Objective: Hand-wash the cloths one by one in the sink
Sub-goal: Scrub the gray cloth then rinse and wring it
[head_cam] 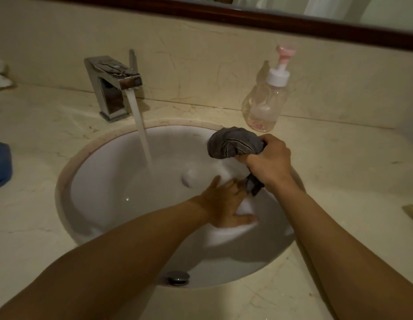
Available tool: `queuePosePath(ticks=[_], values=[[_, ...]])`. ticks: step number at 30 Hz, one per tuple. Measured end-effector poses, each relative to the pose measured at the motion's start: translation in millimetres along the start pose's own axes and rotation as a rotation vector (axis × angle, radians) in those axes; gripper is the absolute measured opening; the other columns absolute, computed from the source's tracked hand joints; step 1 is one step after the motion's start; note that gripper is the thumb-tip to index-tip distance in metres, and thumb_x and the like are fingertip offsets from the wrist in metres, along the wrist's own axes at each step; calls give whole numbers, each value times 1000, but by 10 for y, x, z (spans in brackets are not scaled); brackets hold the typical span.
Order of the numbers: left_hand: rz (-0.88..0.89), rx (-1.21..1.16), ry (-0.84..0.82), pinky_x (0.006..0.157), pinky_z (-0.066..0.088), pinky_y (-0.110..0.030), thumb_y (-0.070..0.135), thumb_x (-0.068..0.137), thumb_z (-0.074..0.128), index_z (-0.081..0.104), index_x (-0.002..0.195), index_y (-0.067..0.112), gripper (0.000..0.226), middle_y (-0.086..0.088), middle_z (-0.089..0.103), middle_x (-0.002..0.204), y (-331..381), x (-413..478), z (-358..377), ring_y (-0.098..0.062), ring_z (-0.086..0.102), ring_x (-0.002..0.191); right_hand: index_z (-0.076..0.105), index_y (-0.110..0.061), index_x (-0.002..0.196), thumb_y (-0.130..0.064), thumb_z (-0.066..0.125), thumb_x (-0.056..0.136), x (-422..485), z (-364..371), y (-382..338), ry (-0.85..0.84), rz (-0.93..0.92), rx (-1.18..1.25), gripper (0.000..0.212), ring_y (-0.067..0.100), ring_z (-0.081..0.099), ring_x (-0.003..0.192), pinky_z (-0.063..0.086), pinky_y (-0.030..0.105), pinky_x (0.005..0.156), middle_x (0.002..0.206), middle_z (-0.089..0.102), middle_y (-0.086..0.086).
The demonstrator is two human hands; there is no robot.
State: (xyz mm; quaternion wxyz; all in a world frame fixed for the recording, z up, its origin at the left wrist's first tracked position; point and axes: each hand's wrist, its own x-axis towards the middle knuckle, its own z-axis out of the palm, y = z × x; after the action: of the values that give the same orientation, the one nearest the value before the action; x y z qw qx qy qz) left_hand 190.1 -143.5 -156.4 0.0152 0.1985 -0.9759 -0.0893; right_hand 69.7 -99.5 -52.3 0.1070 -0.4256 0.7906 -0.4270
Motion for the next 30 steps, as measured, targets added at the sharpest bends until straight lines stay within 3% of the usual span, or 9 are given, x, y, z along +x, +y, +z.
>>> queuePosePath(ticks=[3, 7, 11, 14, 17, 20, 23, 27, 30], values=[[-221, 157, -68, 117, 20, -54, 70, 96, 32, 27, 154, 19, 77, -7, 25, 160, -348, -105, -80, -30, 27, 145, 69, -20, 100, -28, 87, 71, -2, -9, -4, 5, 0, -3, 34, 27, 70, 88, 59, 43, 81, 93, 74, 4], [-573, 300, -14, 107, 36, -46, 52, 102, 39, 40, 145, 19, 55, -10, 40, 149, -1004, -499, -205, -32, 42, 135, 67, -24, 97, -25, 87, 71, -13, -23, -26, -11, 25, 30, 32, 23, 71, 84, 60, 40, 81, 89, 74, 1], [-905, 226, -25, 100, 49, -40, 24, 97, 51, 59, 127, 13, 33, -12, 61, 129, -1226, -743, -424, -33, 59, 119, 69, -21, 100, -23, 86, 72, -18, -25, -40, -18, 27, 20, 33, 22, 69, 84, 57, 35, 77, 87, 71, -1], [-845, 351, -19, 96, 48, -40, 24, 99, 47, 61, 124, 15, 29, -7, 64, 123, -1022, -580, -507, -31, 62, 116, 67, -23, 96, -24, 86, 72, -8, -25, -34, -13, 36, 23, 31, 22, 69, 82, 57, 35, 76, 83, 70, -3], [-643, 206, 53, 101, 38, -43, 49, 100, 43, 51, 132, 16, 46, -9, 55, 133, -664, -303, -413, -33, 53, 121, 65, -25, 94, -25, 86, 72, -5, -22, -32, -8, 44, 24, 30, 23, 70, 83, 59, 39, 80, 86, 72, -1], [-273, -42, 142, 105, 33, -51, 60, 98, 35, 42, 139, 23, 56, -7, 45, 144, -201, -83, -255, -32, 43, 132, 68, -24, 97, -26, 86, 71, -8, -16, -25, 1, 33, 1, 32, 26, 70, 89, 58, 40, 81, 92, 74, 3], [42, 68, 51, 109, 26, -56, 65, 98, 26, 43, 141, 18, 66, -11, 41, 149, 299, 5, -126, -33, 35, 138, 71, -22, 101, -26, 86, 70, -13, -3, -15, 9, 28, -4, 35, 28, 70, 91, 59, 44, 84, 97, 75, 5], [18, 129, 62, 112, 25, -57, 64, 98, 23, 34, 152, 13, 76, -15, 31, 159, 129, -45, 21, -34, 29, 145, 72, -21, 102, -26, 86, 71, -5, -8, -18, 1, 22, -1, 34, 28, 70, 91, 59, 43, 82, 95, 75, 5], [-242, 137, -68, 114, 21, -54, 67, 98, 29, 30, 155, 21, 74, -8, 26, 162, -378, -221, -81, -31, 27, 147, 66, -25, 95, -26, 87, 72, -3, -23, -19, -13, 21, 11, 31, 26, 70, 90, 58, 41, 82, 92, 73, 3]])
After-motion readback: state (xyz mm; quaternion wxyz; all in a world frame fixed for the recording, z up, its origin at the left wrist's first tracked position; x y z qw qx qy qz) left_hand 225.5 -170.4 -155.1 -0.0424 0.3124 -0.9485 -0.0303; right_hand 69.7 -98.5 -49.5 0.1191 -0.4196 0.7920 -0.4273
